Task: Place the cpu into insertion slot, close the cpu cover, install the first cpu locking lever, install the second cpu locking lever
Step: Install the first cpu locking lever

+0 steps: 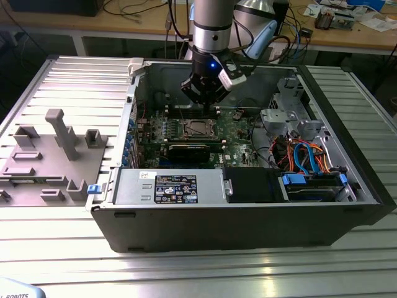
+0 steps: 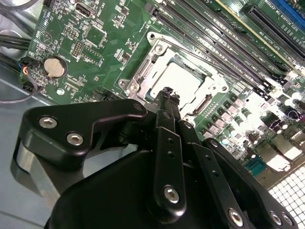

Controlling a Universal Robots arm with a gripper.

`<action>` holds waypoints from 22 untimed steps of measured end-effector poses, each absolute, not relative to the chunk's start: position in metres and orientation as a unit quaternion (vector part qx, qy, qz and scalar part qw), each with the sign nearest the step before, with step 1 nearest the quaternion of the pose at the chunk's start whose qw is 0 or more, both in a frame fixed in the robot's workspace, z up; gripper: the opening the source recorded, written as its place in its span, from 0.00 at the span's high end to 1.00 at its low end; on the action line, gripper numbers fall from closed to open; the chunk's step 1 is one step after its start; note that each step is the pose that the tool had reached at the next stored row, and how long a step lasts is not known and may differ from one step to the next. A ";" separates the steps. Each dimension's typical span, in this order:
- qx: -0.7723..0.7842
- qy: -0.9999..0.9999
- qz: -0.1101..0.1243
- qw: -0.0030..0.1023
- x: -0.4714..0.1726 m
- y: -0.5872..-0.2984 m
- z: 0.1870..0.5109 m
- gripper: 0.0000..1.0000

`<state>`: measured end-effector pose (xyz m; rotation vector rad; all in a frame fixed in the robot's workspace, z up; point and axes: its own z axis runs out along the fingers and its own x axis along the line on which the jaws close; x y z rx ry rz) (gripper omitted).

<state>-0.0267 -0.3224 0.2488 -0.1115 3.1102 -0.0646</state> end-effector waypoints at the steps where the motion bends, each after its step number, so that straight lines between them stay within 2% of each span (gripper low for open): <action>1: -0.036 0.999 -0.021 0.014 -0.027 -0.322 0.249 0.89; 22: -0.036 0.999 -0.021 0.014 -0.031 -0.322 0.249 0.89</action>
